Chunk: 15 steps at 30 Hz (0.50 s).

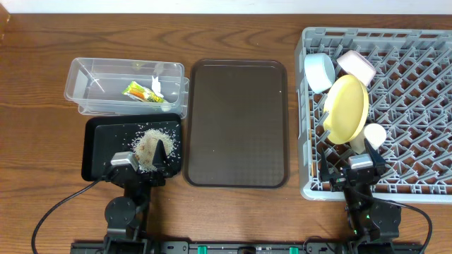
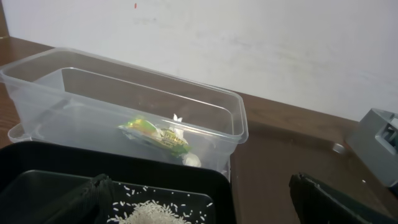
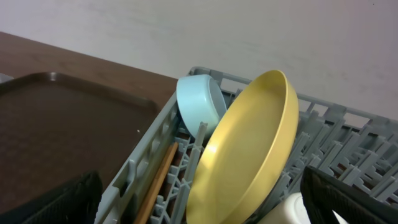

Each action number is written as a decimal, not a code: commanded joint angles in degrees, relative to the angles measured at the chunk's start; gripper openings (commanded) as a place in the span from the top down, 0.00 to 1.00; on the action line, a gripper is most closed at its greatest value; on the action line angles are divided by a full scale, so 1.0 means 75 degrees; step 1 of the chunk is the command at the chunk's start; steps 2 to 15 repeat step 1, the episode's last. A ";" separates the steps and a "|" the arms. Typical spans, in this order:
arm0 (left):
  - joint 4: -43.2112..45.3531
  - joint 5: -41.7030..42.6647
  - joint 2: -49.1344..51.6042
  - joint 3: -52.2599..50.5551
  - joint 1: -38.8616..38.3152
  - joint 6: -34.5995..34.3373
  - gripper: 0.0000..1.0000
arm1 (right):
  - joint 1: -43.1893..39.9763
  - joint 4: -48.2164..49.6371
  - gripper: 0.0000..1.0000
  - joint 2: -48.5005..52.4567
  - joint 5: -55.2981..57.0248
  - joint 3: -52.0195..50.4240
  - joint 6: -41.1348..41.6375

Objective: Sort waste into correct bins and load items into the dishwasher rack

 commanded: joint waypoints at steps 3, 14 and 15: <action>-0.0344 0.0015 -0.0050 -0.0125 0.0047 0.0073 0.07 | -0.0061 -0.0026 0.01 -0.0050 -0.0058 -0.0009 -0.0105; -0.0344 0.0015 -0.0050 -0.0125 0.0047 0.0073 0.07 | -0.0061 -0.0026 0.01 -0.0050 -0.0058 -0.0009 -0.0105; -0.0344 0.0015 -0.0050 -0.0125 0.0047 0.0073 0.07 | -0.0061 -0.0026 0.01 -0.0050 -0.0058 -0.0009 -0.0105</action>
